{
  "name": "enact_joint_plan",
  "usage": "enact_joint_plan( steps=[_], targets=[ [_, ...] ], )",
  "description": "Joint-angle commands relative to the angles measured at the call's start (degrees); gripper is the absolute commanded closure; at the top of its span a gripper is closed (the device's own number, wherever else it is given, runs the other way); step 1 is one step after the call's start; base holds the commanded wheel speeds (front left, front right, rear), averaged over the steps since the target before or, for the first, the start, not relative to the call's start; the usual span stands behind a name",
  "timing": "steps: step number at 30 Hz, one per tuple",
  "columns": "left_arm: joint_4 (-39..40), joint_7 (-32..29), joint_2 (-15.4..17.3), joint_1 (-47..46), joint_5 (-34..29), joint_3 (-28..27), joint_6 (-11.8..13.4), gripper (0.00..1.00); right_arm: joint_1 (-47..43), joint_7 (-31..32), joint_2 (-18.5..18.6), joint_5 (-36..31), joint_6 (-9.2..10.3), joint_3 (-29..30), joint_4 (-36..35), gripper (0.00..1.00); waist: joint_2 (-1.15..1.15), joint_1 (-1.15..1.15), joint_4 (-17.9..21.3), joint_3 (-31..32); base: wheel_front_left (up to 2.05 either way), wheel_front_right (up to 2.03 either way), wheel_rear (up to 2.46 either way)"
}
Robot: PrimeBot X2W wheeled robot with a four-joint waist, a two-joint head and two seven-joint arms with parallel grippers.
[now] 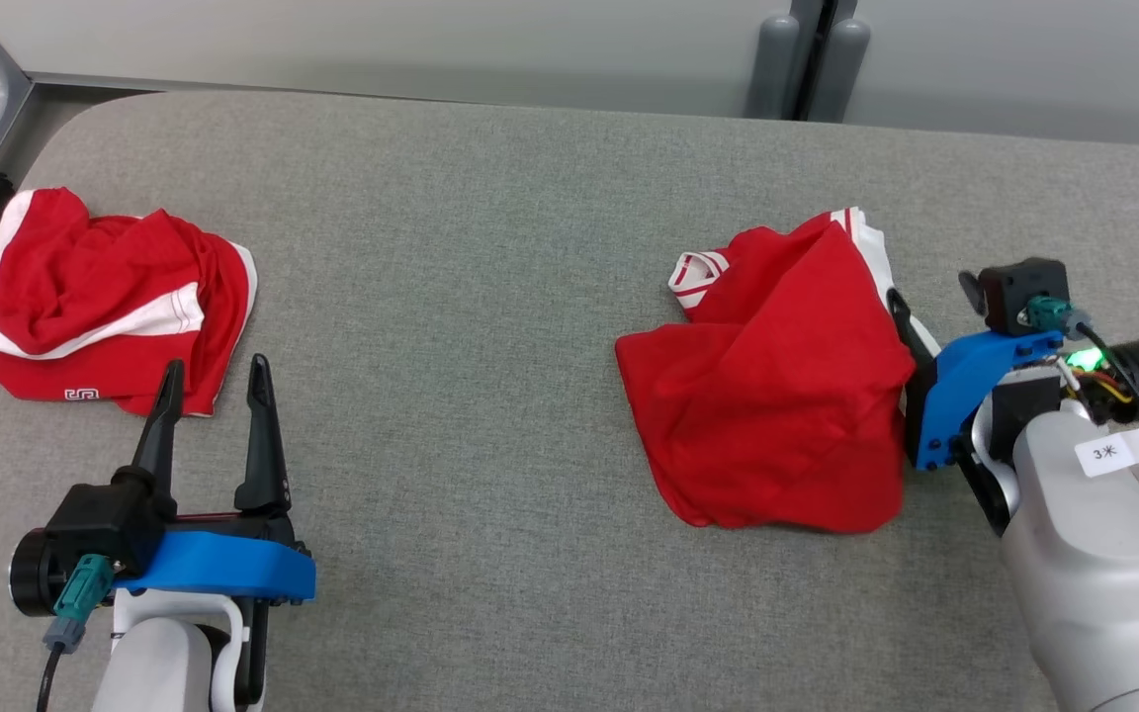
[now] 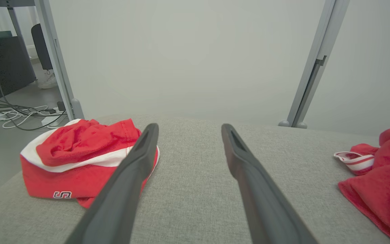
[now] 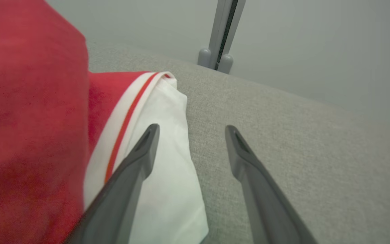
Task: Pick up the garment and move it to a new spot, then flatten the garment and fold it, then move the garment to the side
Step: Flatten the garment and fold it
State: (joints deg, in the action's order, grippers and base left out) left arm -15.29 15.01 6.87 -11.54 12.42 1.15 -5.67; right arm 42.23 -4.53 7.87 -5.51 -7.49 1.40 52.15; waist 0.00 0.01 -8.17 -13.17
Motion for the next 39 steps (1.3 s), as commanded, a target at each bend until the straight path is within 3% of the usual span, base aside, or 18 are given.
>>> enact_joint_plan(
  steps=[1, 15, 17, 18, 28, 39],
  targets=[
    [-0.28, 0.25, -0.31, -0.92, -0.45, -0.23, -0.25, 0.00, 1.03, 0.51, 0.45, -0.06, -0.01, 0.08, 3.25, 0.00, 0.00, -0.01, -0.54, -0.64, 0.00, 0.00, 0.00],
    [-0.99, 0.25, -1.10, -1.74, -1.83, -1.49, -1.21, 0.00, -1.00, -1.74, -3.27, 2.74, -0.08, -4.62, 16.14, 0.00, 0.00, -0.01, 0.78, -0.30, 0.00, 0.00, 0.00],
    [-1.14, 0.25, -1.21, -1.95, -1.98, -1.43, -1.36, 0.00, -0.96, -2.11, -3.94, 3.46, -0.12, -5.92, 17.13, 0.55, 0.00, -0.01, 0.93, -0.15, 0.00, 0.00, 0.00],
    [-1.19, 0.25, -1.22, -1.90, -1.98, -1.51, -1.41, 0.00, -0.84, -2.62, -4.14, 3.93, -0.13, -6.40, 17.31, 1.00, 0.00, -0.01, 1.06, -0.08, 0.00, 0.00, 0.00],
    [-1.46, 0.25, -0.84, 0.35, -2.72, -3.04, -1.50, 0.00, 0.83, -8.48, -0.17, 7.95, 0.00, -6.82, 17.37, 1.00, 0.00, -0.01, 3.72, 2.82, 0.00, 0.00, 0.00],
    [-1.04, 0.25, -1.44, 3.23, -3.24, -3.59, -1.64, 0.00, -1.58, -10.68, 11.79, 9.53, -0.01, 0.15, 10.96, 1.00, 0.00, -0.01, 6.41, 6.79, 0.00, 0.00, 0.00]
  ],
)
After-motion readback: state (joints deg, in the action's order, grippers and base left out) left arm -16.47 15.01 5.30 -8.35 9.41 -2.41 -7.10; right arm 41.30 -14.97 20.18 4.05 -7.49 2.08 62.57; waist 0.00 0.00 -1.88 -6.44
